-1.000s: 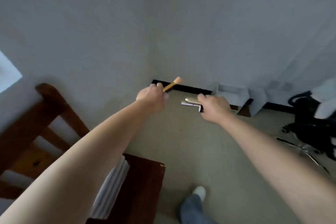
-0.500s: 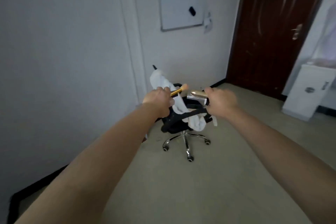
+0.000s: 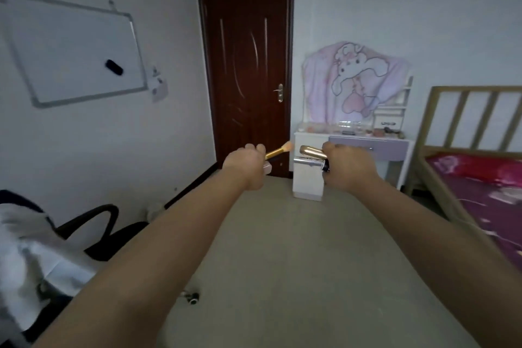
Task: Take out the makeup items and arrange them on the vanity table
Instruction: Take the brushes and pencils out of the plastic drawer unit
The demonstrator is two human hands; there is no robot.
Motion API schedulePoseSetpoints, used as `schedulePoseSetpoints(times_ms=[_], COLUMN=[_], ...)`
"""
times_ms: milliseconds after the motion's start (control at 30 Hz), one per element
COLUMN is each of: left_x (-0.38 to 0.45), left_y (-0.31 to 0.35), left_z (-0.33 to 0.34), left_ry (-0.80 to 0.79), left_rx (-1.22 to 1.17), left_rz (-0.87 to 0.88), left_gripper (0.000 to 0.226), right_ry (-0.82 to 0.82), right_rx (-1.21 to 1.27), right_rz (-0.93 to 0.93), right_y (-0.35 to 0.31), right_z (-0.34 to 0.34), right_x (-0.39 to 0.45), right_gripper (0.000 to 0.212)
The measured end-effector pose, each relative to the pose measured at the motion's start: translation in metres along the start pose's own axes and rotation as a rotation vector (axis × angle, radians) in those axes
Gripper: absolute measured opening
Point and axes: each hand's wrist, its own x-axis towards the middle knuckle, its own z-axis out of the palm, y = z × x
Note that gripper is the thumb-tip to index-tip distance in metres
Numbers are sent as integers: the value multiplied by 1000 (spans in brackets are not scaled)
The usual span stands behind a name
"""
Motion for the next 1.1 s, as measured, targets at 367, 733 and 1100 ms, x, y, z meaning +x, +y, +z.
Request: schedulePoseSetpoints(times_ms=[367,733,1100], left_x=[291,564,829], left_y=[114,229,310], left_z=[61,133,240], left_ry=[27,26,-82], left_rx=[34,10,26], left_rz=[230,461,410], left_gripper=[42,41,44], right_ry=[-46,-136,-225], right_rx=[-72,-224,-155], right_rz=[279,412,410], right_y=[210,389,586], right_z=[104,209,384], right_x=[158,316,500], right_gripper=[35,27,33])
